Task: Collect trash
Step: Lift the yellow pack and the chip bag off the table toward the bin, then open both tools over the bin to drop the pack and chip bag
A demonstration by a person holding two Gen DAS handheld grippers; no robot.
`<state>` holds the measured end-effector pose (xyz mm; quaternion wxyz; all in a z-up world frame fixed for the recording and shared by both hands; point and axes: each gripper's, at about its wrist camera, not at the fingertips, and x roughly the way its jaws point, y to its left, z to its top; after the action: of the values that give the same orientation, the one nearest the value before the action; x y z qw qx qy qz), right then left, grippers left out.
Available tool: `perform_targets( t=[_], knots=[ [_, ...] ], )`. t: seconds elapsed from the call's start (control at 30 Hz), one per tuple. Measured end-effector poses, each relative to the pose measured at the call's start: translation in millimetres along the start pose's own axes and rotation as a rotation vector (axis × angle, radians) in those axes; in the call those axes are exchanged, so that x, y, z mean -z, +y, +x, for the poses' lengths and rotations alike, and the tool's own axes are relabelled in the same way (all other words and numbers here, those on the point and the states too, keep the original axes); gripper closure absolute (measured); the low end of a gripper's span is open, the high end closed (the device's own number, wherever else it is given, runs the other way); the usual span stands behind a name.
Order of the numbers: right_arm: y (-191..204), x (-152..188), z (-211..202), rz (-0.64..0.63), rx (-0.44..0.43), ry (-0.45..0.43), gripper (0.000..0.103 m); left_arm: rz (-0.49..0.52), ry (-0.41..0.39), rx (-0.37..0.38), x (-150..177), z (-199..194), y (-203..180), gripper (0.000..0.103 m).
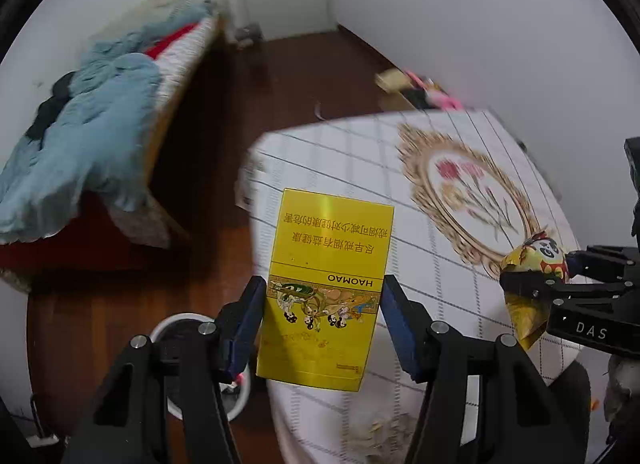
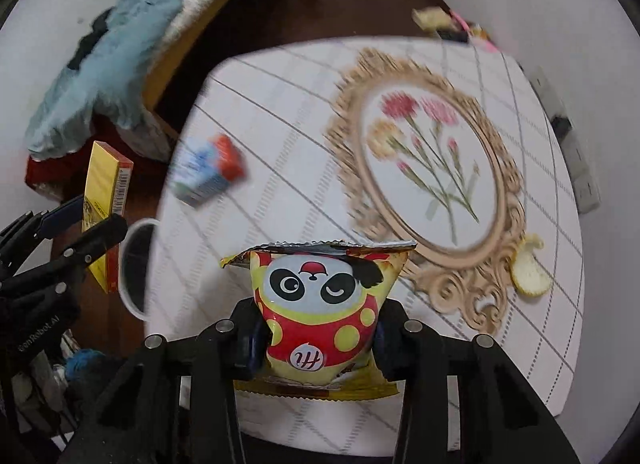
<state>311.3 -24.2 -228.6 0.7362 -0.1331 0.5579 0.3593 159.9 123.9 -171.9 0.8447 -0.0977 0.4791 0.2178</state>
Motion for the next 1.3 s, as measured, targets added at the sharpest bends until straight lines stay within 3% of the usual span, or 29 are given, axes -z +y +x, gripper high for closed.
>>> perform_targets(
  t=[0.17,0.3,0.53,0.67,0.9,1.17,1.23,1.3],
  knots=[
    [77.0,-21.1,-13.8,-0.066,-0.073,-0.06,0.06,-0.112,-0.041,-0.046,5.9,-24.8,75.5,0.048],
    [150.3,-29.1,-4.8,-0.142,-0.14,-0.055,0.06,-0.236,-0.03,-0.08,27.6,-26.0,145.6,0.048],
    [280.0,-24.1,87.4,-0.253,-0.227,0.11,0.06,-0.517,0.087,-0.072,94.2,14.6,274.1,0.048],
    [322.4,-18.4,154.4,-0.273,-0.219,0.217,0.06,-0.646,0.164,-0.043,130.5,59.3,325.0,0.048],
    [367.0,-8.0,244.3,-0.325,-0.133,0.339,0.06,-0.667,0.255,-0.031,152.7,125.1,348.9,0.048],
    [360.9,-9.6,294.2,-0.282,-0.097,0.39,0.059,-0.687,0.3,-0.057,160.4,145.2,353.1,0.045],
    [359.1,-10.7,299.6,-0.277,-0.114,0.404,0.056,-0.692,0.293,-0.073,162.6,141.7,354.5,0.034],
    [358.7,-9.0,299.7,-0.275,-0.131,0.407,0.034,-0.689,0.284,-0.112,164.7,135.6,355.8,0.013]
  ],
)
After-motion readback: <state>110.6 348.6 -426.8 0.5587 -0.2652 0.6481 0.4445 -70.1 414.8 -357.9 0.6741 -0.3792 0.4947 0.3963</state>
